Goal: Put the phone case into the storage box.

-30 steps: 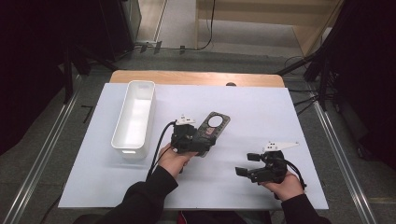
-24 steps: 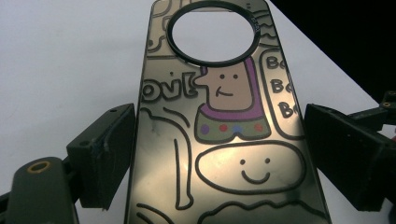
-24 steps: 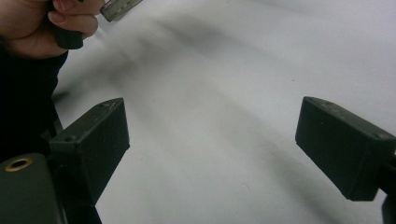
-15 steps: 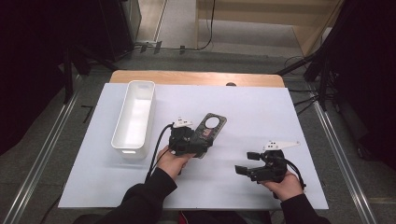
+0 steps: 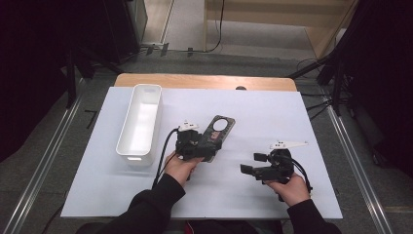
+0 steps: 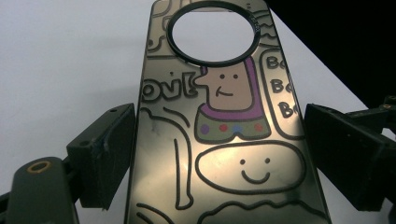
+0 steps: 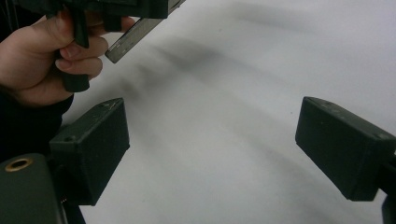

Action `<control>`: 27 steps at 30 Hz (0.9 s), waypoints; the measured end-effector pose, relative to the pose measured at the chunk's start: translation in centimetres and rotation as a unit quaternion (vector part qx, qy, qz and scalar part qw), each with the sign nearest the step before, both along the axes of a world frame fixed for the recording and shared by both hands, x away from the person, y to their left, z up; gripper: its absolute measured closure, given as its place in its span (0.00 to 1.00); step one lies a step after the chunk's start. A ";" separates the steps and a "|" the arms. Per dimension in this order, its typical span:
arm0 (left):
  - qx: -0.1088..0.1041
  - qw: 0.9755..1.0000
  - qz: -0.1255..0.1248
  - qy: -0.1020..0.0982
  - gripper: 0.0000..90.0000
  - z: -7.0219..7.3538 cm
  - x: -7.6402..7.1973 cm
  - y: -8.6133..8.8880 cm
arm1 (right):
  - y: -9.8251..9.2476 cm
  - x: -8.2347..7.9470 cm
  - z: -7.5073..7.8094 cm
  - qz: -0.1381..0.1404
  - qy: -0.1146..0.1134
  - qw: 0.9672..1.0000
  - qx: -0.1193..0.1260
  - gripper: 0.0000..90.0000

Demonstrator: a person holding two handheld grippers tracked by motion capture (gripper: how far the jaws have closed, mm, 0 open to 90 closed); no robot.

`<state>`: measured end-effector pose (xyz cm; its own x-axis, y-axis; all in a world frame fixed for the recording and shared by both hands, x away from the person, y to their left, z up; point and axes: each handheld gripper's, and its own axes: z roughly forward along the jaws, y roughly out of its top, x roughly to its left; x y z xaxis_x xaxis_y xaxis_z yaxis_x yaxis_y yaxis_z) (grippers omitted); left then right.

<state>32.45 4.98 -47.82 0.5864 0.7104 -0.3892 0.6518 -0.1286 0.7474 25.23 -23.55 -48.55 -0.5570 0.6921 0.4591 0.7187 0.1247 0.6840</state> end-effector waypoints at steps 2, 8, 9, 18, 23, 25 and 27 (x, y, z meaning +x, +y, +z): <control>0.002 1.000 0.001 -0.001 0.13 0.0 0.2 0.0 | 0.3 0.4 0.0 -0.004 0.000 1.000 -0.003 0.10; -0.004 1.000 0.013 0.001 0.13 -0.1 0.9 0.1 | 1.0 1.2 0.3 -0.011 0.006 1.000 -0.004 0.10; -0.005 1.000 0.014 0.000 0.13 -0.1 0.9 0.1 | 1.1 1.3 0.3 -0.014 0.009 1.000 -0.006 0.10; -0.014 1.000 0.019 -0.006 0.13 -0.1 0.7 -0.1 | 1.3 2.0 0.8 -0.042 0.030 0.999 -0.002 0.10; -0.018 1.000 0.020 -0.007 0.13 -0.1 0.8 -0.2 | 1.7 2.7 1.4 -0.049 0.043 0.998 0.002 0.10; -0.019 1.000 0.021 -0.008 0.13 -0.1 0.8 -0.1 | 2.0 3.1 1.5 -0.052 0.043 0.998 0.003 0.10; -0.018 1.000 0.023 -0.009 0.13 0.0 0.8 0.0 | 2.1 3.4 1.6 -0.054 0.047 0.997 0.003 0.10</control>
